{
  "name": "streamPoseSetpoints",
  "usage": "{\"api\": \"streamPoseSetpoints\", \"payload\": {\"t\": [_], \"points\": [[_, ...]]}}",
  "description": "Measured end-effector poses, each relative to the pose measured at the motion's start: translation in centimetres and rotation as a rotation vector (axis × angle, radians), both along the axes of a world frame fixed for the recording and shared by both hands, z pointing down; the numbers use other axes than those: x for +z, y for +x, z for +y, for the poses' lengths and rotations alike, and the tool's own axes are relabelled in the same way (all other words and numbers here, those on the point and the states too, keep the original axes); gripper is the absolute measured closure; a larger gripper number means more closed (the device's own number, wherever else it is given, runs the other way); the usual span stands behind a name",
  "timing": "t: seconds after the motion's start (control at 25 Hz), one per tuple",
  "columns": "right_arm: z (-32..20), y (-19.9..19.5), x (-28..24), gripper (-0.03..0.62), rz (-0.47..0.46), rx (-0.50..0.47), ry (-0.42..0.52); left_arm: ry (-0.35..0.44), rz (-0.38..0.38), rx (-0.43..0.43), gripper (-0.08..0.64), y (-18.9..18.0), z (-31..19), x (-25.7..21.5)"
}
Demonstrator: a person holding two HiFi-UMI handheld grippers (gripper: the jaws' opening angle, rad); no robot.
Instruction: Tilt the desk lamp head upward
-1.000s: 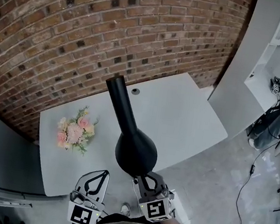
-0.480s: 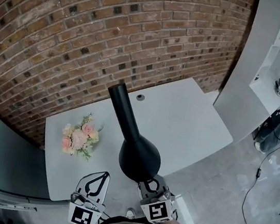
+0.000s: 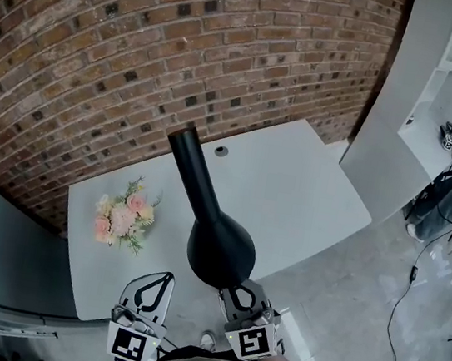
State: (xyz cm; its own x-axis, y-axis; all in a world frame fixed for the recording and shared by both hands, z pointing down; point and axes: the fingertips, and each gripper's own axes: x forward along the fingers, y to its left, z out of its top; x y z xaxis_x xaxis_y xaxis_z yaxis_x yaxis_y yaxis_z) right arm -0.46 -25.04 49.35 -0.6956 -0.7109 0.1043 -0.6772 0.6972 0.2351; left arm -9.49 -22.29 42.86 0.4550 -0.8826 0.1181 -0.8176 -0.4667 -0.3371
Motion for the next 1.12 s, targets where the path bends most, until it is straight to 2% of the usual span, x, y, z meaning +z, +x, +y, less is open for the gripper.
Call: {"api": "streamPoseSetpoints", "payload": {"t": [0.16,0.28,0.36,0.4,0.52,0.64,0.76,0.88,1.0,1.12], "points": [[-0.1,-0.4,-0.2,0.576,-0.006,-0.007,0.009,-0.034,0.064,-0.052,0.552,-0.6,0.8,-0.3],[0.4,-0.4,-1.0,0.575,0.001,-0.008,0.026,-0.022,0.023,-0.048,0.552,-1.1,1.0,-0.5],[0.7,-0.4,-1.0,0.576,0.0,-0.008,0.029,-0.032,0.048,-0.059,0.552,-1.4,1.0,-0.3],[0.9,-0.3,-1.3,0.575,0.002,-0.008,0.033,-0.03,0.047,-0.054,0.552,-1.3,1.0,-0.3],[1.6,0.1,-2.5,0.577,0.024,-0.016,0.052,0.007,-0.024,0.0,0.552,-0.8,0.9,-0.4],[2.6,0.7,-4.5,0.575,0.021,-0.019,0.076,0.001,0.009,0.005,0.552,-0.4,0.7,-0.2],[3.5,1.4,-6.6,0.575,0.011,-0.018,0.091,0.029,-0.023,0.039,0.552,0.2,0.6,-0.6],[4.1,1.9,-8.1,0.575,0.013,-0.008,0.097,0.008,0.042,0.012,0.552,0.2,0.7,-0.7],[4.4,2.2,-8.7,0.575,0.034,0.006,0.112,0.053,-0.019,0.054,0.552,0.7,0.7,-1.3],[4.6,2.3,-9.1,0.575,0.064,0.006,0.127,0.048,0.012,0.046,0.552,0.9,0.9,-1.5]]}}
